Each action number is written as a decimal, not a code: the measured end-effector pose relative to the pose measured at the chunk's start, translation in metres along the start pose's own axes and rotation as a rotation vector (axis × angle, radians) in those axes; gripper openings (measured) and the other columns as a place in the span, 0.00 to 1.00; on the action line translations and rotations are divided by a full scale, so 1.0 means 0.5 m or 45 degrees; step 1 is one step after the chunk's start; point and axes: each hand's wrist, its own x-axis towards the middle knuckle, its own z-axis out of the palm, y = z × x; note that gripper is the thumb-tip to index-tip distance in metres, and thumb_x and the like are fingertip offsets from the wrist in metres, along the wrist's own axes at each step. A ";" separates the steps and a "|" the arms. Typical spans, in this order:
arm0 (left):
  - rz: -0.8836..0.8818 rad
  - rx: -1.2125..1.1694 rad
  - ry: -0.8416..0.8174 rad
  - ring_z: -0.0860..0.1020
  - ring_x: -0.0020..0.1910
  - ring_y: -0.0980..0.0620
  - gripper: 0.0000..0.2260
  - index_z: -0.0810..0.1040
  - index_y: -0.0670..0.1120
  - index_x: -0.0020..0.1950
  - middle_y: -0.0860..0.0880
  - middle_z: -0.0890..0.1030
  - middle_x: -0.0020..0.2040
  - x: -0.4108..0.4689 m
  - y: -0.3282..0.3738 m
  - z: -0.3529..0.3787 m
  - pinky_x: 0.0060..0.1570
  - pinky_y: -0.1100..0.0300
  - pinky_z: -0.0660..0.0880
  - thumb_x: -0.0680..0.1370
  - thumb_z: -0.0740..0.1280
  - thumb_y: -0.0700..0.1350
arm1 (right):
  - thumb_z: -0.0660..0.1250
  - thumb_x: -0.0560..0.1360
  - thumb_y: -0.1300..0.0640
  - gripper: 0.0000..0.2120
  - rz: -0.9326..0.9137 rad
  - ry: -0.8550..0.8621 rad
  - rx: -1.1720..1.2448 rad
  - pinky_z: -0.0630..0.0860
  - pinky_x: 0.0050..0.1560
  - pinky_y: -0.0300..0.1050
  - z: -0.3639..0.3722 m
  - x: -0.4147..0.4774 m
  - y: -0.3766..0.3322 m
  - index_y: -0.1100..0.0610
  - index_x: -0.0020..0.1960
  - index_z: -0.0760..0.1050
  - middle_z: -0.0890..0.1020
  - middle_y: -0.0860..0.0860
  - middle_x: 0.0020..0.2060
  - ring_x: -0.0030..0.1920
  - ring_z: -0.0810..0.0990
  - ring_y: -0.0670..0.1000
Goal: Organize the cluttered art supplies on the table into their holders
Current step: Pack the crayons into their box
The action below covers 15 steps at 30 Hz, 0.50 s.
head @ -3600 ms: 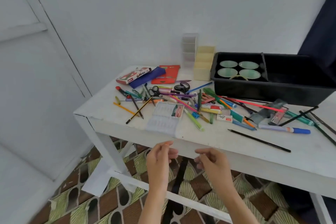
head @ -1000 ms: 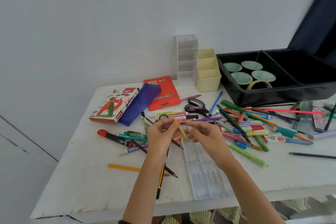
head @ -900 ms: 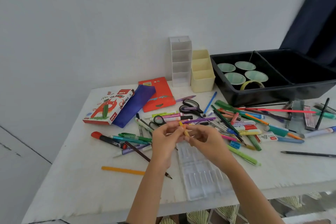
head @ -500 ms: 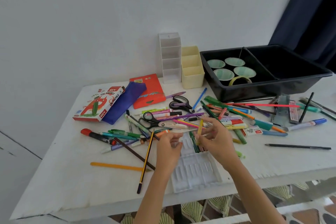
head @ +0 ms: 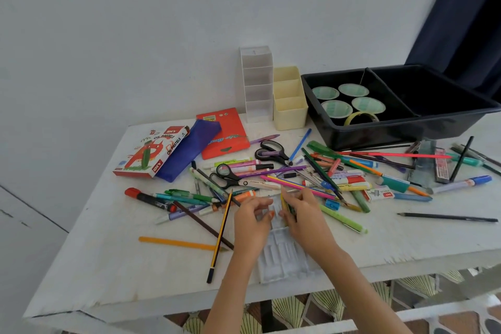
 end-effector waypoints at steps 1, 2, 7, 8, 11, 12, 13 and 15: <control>0.001 -0.003 0.004 0.75 0.48 0.64 0.11 0.80 0.42 0.54 0.48 0.78 0.53 0.000 -0.001 0.000 0.48 0.79 0.69 0.73 0.69 0.33 | 0.63 0.78 0.62 0.10 -0.024 0.031 -0.038 0.64 0.47 0.28 0.007 -0.005 0.002 0.64 0.57 0.75 0.69 0.51 0.47 0.47 0.68 0.47; -0.001 -0.008 0.009 0.75 0.48 0.64 0.11 0.80 0.42 0.53 0.48 0.78 0.53 -0.001 -0.001 0.001 0.48 0.79 0.68 0.73 0.69 0.32 | 0.62 0.78 0.63 0.06 -0.020 0.060 -0.046 0.66 0.44 0.32 0.015 -0.013 0.004 0.66 0.51 0.75 0.68 0.51 0.44 0.45 0.67 0.47; -0.005 -0.012 0.004 0.76 0.48 0.63 0.11 0.80 0.43 0.52 0.49 0.78 0.52 -0.003 -0.003 0.001 0.47 0.79 0.69 0.73 0.69 0.32 | 0.72 0.65 0.68 0.10 -0.123 0.221 -0.359 0.75 0.41 0.48 0.023 -0.023 0.001 0.62 0.47 0.80 0.73 0.55 0.45 0.45 0.71 0.56; 0.003 -0.005 0.001 0.76 0.48 0.63 0.11 0.80 0.43 0.52 0.49 0.78 0.52 -0.002 -0.004 0.001 0.48 0.79 0.68 0.73 0.68 0.32 | 0.74 0.63 0.66 0.11 -0.108 0.195 -0.471 0.75 0.42 0.50 0.016 -0.021 -0.006 0.60 0.46 0.81 0.75 0.56 0.46 0.46 0.72 0.58; 0.016 0.008 -0.007 0.75 0.48 0.62 0.10 0.80 0.42 0.53 0.50 0.78 0.51 0.001 -0.005 0.001 0.48 0.80 0.68 0.74 0.68 0.32 | 0.73 0.61 0.62 0.15 -0.123 0.176 -0.731 0.73 0.44 0.56 0.009 -0.021 -0.016 0.58 0.48 0.80 0.78 0.57 0.50 0.50 0.72 0.61; 0.017 0.010 -0.019 0.75 0.48 0.63 0.10 0.80 0.42 0.53 0.50 0.78 0.51 0.000 -0.004 0.000 0.48 0.80 0.68 0.74 0.67 0.32 | 0.73 0.61 0.62 0.17 -0.123 0.160 -0.762 0.73 0.44 0.56 0.011 -0.023 -0.017 0.59 0.50 0.80 0.78 0.57 0.51 0.50 0.71 0.60; 0.016 0.007 -0.034 0.75 0.48 0.63 0.10 0.80 0.42 0.53 0.51 0.78 0.51 0.001 -0.002 -0.001 0.47 0.80 0.68 0.75 0.66 0.33 | 0.72 0.62 0.61 0.18 -0.120 0.142 -0.772 0.72 0.45 0.56 0.011 -0.025 -0.016 0.59 0.52 0.80 0.78 0.57 0.52 0.50 0.70 0.59; -0.006 -0.046 -0.046 0.76 0.48 0.62 0.09 0.80 0.43 0.54 0.51 0.79 0.50 0.002 0.002 -0.005 0.46 0.78 0.70 0.76 0.65 0.35 | 0.67 0.71 0.57 0.13 -0.104 0.102 -0.687 0.69 0.49 0.54 0.008 -0.025 -0.012 0.56 0.55 0.78 0.76 0.53 0.54 0.52 0.70 0.57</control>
